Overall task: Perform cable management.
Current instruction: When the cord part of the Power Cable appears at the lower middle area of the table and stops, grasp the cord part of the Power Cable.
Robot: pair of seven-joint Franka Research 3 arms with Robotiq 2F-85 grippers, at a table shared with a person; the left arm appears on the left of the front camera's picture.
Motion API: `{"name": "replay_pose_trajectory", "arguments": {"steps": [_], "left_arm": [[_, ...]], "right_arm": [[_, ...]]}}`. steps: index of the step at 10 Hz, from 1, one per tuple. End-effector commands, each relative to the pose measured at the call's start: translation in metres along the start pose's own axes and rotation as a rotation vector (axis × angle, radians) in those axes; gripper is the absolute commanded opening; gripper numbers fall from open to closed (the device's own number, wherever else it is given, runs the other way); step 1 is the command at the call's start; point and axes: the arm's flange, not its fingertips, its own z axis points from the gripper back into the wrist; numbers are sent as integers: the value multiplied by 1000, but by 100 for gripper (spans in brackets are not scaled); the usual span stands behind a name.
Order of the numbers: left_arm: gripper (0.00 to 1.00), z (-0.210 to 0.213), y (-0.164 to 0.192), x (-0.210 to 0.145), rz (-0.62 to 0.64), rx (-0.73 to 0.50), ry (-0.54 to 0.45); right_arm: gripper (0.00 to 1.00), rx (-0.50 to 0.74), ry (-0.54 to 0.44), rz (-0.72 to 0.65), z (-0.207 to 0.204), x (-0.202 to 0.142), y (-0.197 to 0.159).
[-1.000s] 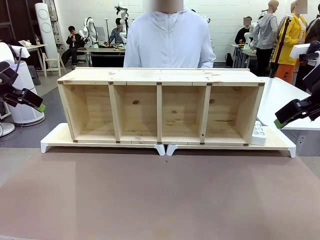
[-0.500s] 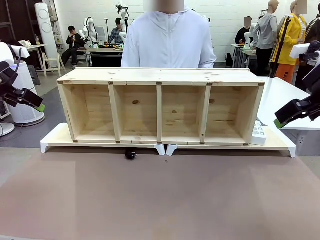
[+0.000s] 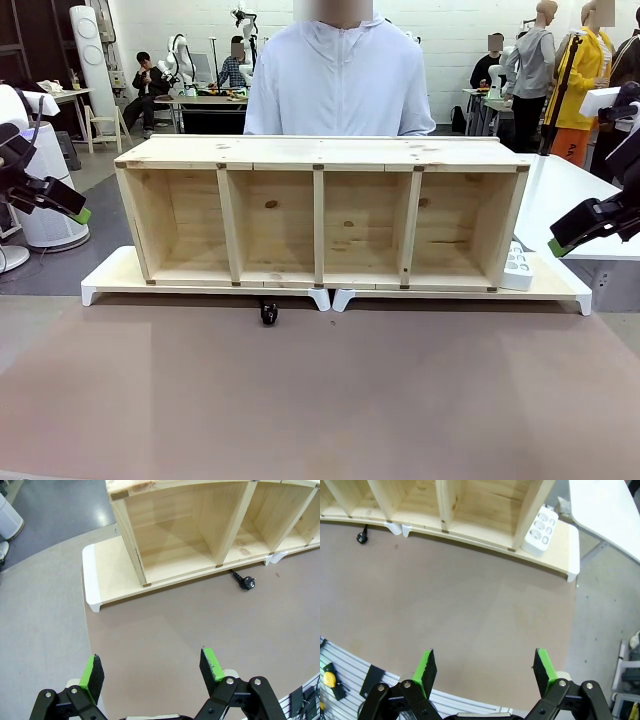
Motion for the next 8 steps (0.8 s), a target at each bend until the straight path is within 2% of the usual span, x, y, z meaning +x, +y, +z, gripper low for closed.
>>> {"name": "replay_pose_trajectory", "arguments": {"steps": [1,8], "left_arm": [[100,-2,-1,1,-1,1,-6],[100,-2,-1,1,-1,1,-6]], "right_arm": [[100,-2,-8,0,-1,2,-1],[100,-2,-8,0,-1,2,-1]]}}
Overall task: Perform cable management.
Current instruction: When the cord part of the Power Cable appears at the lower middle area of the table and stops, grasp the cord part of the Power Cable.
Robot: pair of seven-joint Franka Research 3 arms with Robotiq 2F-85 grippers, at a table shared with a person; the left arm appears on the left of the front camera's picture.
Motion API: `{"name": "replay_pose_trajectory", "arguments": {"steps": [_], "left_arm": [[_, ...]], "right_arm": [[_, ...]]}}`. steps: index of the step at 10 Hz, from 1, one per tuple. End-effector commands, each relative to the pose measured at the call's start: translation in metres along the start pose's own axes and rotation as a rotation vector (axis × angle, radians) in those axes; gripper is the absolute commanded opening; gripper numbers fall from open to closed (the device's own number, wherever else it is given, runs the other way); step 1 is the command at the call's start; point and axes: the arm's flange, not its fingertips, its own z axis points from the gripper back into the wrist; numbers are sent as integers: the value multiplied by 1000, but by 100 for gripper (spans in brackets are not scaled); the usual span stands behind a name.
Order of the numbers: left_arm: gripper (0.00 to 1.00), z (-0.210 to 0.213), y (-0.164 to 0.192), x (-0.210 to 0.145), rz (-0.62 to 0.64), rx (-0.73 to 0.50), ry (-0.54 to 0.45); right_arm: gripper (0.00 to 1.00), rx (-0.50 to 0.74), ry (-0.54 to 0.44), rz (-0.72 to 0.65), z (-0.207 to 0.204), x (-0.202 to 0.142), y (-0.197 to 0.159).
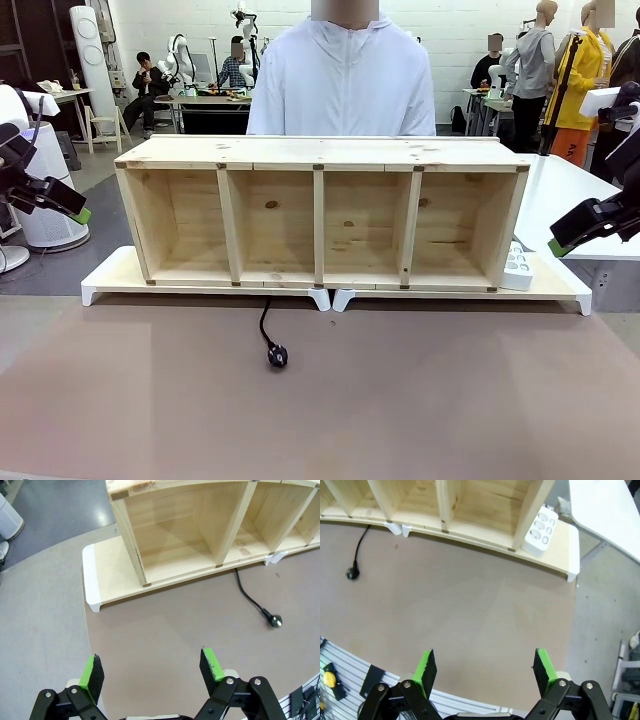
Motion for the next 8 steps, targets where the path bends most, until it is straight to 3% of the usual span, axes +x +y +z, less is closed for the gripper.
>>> {"name": "replay_pose_trajectory", "arguments": {"steps": [1,8], "left_arm": [[100,-2,-1,1,-1,1,-6],[100,-2,-1,1,-1,1,-6]], "right_arm": [[100,-2,-8,0,-1,2,-1],[100,-2,-8,0,-1,2,-1]]}}
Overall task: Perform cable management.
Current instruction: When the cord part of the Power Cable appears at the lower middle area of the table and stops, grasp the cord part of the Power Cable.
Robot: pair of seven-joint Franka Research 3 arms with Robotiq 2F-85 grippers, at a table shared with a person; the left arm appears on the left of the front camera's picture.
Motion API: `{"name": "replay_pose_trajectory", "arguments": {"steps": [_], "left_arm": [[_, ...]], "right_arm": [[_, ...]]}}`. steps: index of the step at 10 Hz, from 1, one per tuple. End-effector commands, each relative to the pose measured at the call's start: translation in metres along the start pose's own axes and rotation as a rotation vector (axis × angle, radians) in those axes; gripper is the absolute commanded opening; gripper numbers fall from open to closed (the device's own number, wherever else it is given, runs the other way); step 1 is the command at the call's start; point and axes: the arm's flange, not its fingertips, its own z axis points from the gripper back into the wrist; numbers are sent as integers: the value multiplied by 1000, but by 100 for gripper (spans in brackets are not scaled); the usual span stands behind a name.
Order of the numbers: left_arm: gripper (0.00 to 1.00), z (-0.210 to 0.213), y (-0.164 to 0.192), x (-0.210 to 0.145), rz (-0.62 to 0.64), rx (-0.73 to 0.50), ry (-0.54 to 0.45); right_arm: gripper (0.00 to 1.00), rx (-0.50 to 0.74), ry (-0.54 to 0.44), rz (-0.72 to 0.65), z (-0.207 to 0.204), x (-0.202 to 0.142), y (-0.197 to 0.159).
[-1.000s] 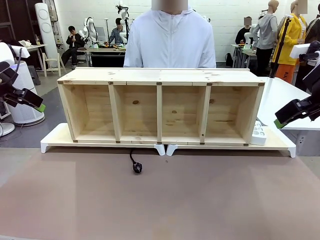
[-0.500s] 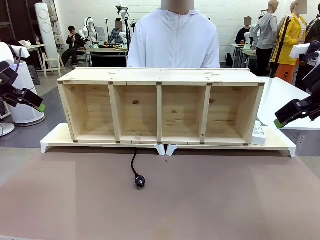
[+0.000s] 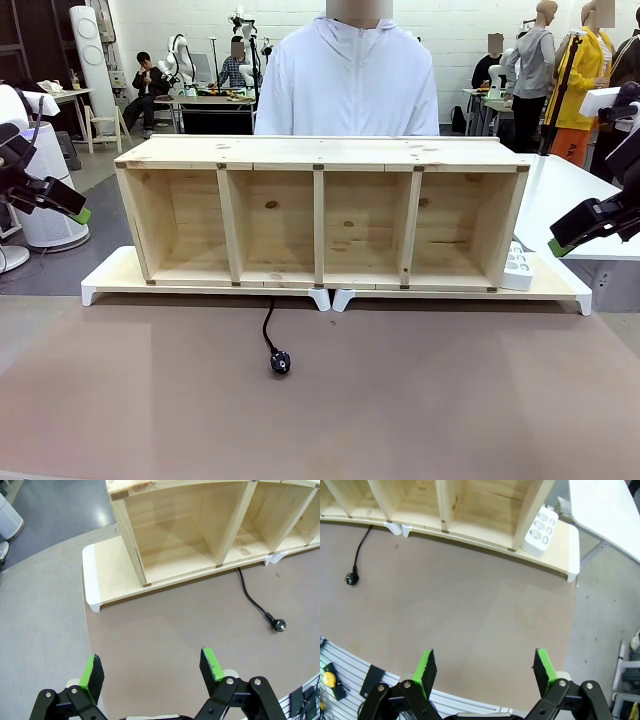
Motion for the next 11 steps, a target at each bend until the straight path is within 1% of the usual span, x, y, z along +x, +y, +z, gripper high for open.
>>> {"name": "replay_pose_trajectory", "arguments": {"steps": [1,5,6,8,11], "left_arm": [[100,-2,-1,1,-1,1,-6],[100,-2,-1,1,-1,1,-6],[100,-2,-1,1,-1,1,-6],[100,-2,-1,1,-1,1,-6],[100,-2,-1,1,-1,1,-6]], "right_arm": [[100,-2,-8,0,-1,2,-1],[100,0,0,0,0,0,0],[100,24,52,31,-6,17,-2],[100,33,103,98,-11,44,7],[100,50,170,229,-27,84,46]]}}
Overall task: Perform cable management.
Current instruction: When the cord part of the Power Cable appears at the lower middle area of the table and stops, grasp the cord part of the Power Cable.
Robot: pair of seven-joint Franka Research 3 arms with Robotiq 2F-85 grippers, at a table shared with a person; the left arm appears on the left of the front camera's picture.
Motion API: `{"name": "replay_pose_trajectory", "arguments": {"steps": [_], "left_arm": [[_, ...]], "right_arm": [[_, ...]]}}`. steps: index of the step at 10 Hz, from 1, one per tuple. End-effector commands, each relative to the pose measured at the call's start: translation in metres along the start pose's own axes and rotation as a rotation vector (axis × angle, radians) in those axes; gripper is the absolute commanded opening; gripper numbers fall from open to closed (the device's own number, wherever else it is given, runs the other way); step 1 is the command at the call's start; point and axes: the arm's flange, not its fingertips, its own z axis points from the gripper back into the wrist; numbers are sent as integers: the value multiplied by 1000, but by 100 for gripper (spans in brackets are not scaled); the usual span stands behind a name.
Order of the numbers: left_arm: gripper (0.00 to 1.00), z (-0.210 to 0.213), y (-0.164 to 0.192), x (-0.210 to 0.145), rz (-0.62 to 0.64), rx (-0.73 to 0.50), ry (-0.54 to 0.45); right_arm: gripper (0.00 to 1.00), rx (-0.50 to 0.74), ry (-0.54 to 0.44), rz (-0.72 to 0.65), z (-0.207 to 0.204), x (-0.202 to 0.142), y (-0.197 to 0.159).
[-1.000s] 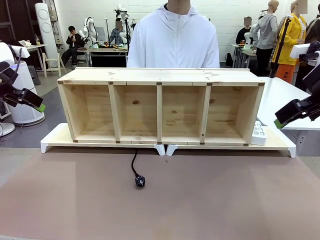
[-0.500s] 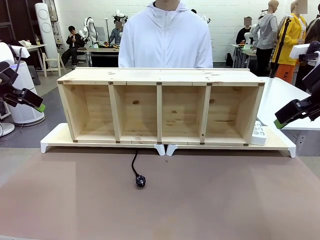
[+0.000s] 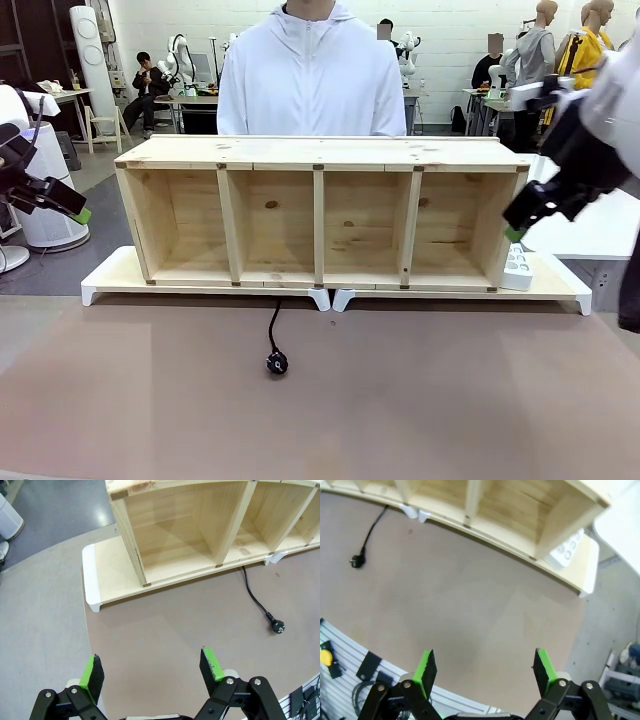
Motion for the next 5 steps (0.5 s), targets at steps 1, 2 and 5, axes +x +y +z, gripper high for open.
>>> {"name": "replay_pose_trajectory", "arguments": {"steps": [1,2,5], "left_arm": [[100,-2,0,1,0,1,-6],[100,-2,0,1,0,1,-6],[100,-2,0,1,0,1,-6]], "right_arm": [[100,20,57,96,-8,31,19],[100,31,68,145,-21,45,34],[100,53,109,195,-66,84,77]]}}
